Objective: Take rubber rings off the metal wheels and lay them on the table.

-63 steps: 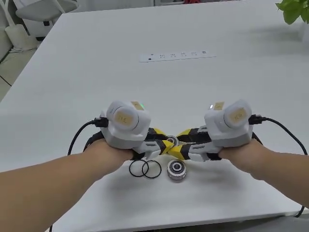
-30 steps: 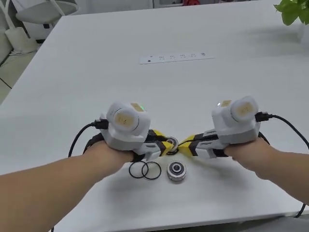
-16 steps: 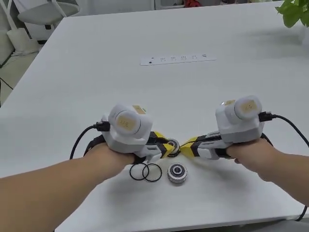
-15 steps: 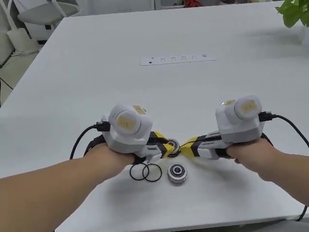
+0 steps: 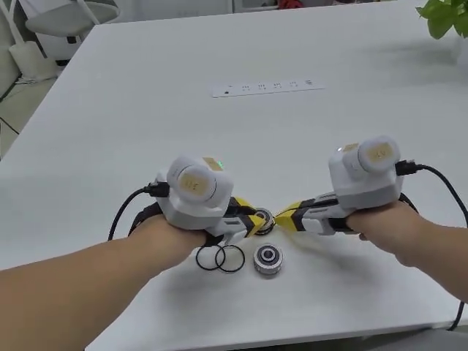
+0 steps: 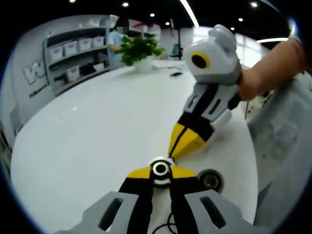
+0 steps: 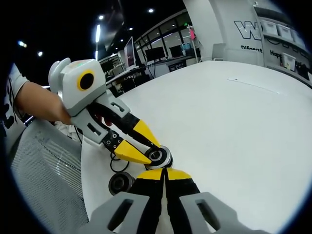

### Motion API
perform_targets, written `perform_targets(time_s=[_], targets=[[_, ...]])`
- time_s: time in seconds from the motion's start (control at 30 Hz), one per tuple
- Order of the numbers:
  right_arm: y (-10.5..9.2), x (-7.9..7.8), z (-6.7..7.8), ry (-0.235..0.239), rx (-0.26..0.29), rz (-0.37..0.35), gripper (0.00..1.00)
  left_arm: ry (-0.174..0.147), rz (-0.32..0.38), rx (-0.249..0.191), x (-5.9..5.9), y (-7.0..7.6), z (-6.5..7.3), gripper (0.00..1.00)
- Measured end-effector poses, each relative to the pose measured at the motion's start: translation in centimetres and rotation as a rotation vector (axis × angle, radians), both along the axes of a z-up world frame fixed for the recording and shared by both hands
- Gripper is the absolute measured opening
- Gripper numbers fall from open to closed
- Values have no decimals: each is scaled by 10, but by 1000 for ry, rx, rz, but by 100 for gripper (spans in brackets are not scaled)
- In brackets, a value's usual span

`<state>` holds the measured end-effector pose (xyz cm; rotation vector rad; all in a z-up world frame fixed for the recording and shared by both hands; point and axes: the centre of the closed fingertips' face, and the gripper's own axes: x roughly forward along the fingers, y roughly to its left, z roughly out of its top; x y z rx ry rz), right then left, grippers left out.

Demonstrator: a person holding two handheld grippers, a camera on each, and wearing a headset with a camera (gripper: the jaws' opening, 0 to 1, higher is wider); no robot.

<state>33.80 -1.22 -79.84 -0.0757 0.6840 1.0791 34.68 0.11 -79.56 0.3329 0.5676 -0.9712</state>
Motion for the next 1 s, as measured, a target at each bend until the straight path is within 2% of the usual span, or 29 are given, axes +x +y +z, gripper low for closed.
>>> perform_targets(time_s=[0.1, 0.13, 0.27, 0.33, 0.4, 0.8, 0.93, 0.97, 1.0], targets=[[0, 1, -2, 8, 2, -8, 0, 1, 1, -2, 0, 0, 0, 12], [0, 2, -3, 25, 12, -24, 0, -1, 0, -2, 0, 0, 0, 12], [-1, 7, -2, 74, 65, -100, 0, -1, -1, 1, 0, -1, 0, 12], [2, 10, 3, 107, 122, -137, 0, -3, -2, 5, 0, -1, 0, 12], [2, 9, 2, 96, 110, -125, 0, -8, -4, 11, 0, -1, 0, 12], [8, 5, 7, 82, 128, -91, 0, -12, -6, 18, 0, -1, 0, 12], [12, 4, 9, 89, 145, -80, 0, -13, -7, 18, 1, -1, 0, 12], [19, 0, 15, 94, 177, -55, 0, -14, -6, 18, 1, -1, 0, 12], [19, 2, 16, 85, 168, -64, 0, -12, -6, 18, 1, -1, 0, 12]])
